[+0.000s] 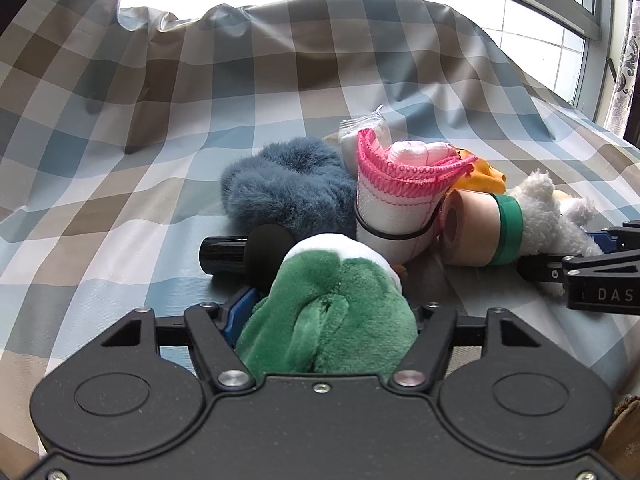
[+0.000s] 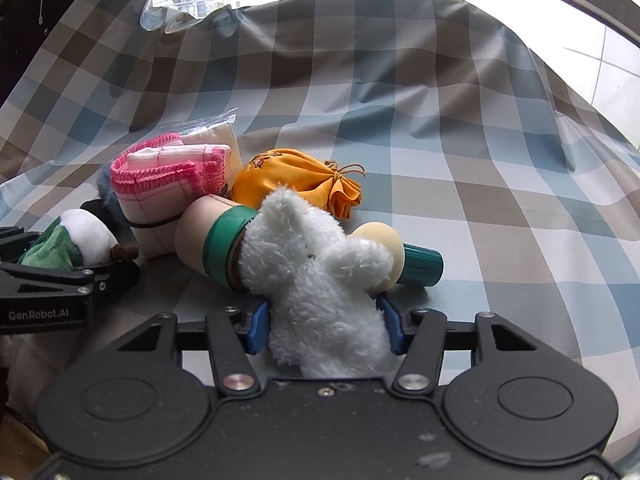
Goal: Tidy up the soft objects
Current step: 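Lift green plush with left tool while right tool carries white bear toward basket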
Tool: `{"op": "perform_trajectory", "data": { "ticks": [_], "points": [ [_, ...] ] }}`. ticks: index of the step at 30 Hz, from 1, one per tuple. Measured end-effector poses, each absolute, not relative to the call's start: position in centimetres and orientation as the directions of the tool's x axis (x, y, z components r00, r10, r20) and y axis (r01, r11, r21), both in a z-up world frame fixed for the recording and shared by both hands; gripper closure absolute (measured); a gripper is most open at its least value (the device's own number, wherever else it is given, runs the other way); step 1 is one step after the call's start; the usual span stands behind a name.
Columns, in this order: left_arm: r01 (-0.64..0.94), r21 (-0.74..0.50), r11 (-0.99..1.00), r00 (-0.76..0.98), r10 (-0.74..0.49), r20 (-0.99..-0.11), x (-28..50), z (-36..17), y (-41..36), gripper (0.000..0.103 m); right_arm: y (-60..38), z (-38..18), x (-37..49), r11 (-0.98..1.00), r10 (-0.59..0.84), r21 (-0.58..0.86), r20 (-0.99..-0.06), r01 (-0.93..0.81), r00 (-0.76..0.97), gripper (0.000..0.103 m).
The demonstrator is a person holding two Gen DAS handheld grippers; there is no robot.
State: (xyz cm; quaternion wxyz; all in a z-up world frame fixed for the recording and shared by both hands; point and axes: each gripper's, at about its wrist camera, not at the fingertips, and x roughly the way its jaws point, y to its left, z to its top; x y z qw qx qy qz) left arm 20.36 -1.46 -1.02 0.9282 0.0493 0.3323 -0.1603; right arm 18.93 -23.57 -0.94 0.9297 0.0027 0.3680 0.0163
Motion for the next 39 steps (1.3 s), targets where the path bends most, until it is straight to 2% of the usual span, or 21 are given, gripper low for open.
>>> {"op": "perform_trajectory", "data": {
  "ticks": [2,7,8,10,14,17,18,19,20,23,26,27,30,32,34,36,39],
  "points": [
    [0.331,-0.013,0.943,0.730,-0.265,-0.630,20.4,-1.0,-1.5,0.041,-23.6,-0.9,18.9,1.000,0.015,0.007,-0.682,-0.014,0.731,0.054],
    [0.322,-0.016,0.947,0.737,-0.261,-0.624,20.3,-1.0,-1.2,0.046,-24.2,-0.3,18.5,0.999,0.035,0.048,-0.661,-0.005,0.749,0.051],
    [0.319,-0.019,0.948,0.737,-0.261,-0.623,20.3,-1.0,-1.1,0.046,-24.6,-0.1,18.5,0.997,0.057,0.081,-0.660,-0.004,0.749,0.048],
    [0.313,-0.029,0.949,0.738,-0.262,-0.622,20.3,-1.0,-0.8,0.046,-25.5,0.1,18.6,0.987,0.103,0.159,-0.662,0.004,0.742,0.025],
    [0.301,-0.017,0.953,0.747,-0.247,-0.617,20.1,-1.0,-0.7,0.046,-26.0,0.4,18.5,0.983,0.087,0.179,-0.659,0.043,0.747,0.023],
    [0.299,-0.012,0.954,0.752,-0.243,-0.613,19.9,-1.0,-0.7,0.046,-25.2,0.2,18.3,0.991,0.078,0.136,-0.665,0.017,0.743,0.023],
    [0.297,-0.012,0.955,0.752,-0.242,-0.613,19.9,-0.9,-0.7,0.046,-24.8,0.2,18.1,0.994,0.070,0.112,-0.665,0.006,0.743,0.026],
    [0.296,-0.013,0.955,0.753,-0.241,-0.613,19.9,-0.9,-0.6,0.046,-24.3,0.1,18.0,0.997,0.060,0.081,-0.668,-0.008,0.742,0.041],
    [0.294,-0.013,0.956,0.754,-0.240,-0.612,19.8,-0.8,-0.6,0.047,-23.8,-0.1,17.8,0.999,0.044,0.041,-0.673,-0.023,0.739,0.052],
    [0.291,-0.008,0.957,0.762,-0.237,-0.602,19.5,-0.4,-0.6,0.047,-23.4,0.4,16.8,0.999,0.033,0.012,-0.635,-0.033,0.772,0.059],
    [0.290,-0.004,0.957,0.775,-0.237,-0.585,18.9,0.3,-0.5,0.047,-24.4,1.7,15.6,0.995,0.076,0.090,-0.570,-0.030,0.818,0.065],
    [0.291,-0.003,0.957,0.781,-0.240,-0.577,18.5,0.6,-0.4,0.047,-25.0,2.2,15.3,0.991,0.093,0.127,-0.550,-0.027,0.830,0.082],
    [0.288,-0.022,0.957,0.795,-0.252,-0.552,17.4,1.8,-0.1,0.047,-26.4,3.1,14.8,0.977,0.110,0.214,-0.517,0.005,0.849,0.085],
    [0.284,-0.025,0.959,0.797,-0.250,-0.550,16.8,2.0,-0.1,0.047,-26.8,2.9,15.2,0.975,0.098,0.222,-0.536,0.029,0.838,0.081],
    [0.281,-0.013,0.959,0.795,-0.241,-0.557,16.5,2.1,-0.2,0.047,-26.8,2.4,15.7,0.973,0.117,0.229,-0.576,0.022,0.809,0.056],
    [0.279,-0.005,0.960,0.793,-0.233,-0.563,16.0,2.2,-0.2,0.047,-26.0,1.9,15.9,0.983,0.104,0.183,-0.601,0.010,0.793,0.048],
    [0.281,-0.009,0.960,0.788,-0.236,-0.568,15.1,2.4,-0.2,0.047,-24.0,1.3,15.7,0.998,0.053,0.056,-0.600,-0.025,0.798,0.027]
  ]
}}
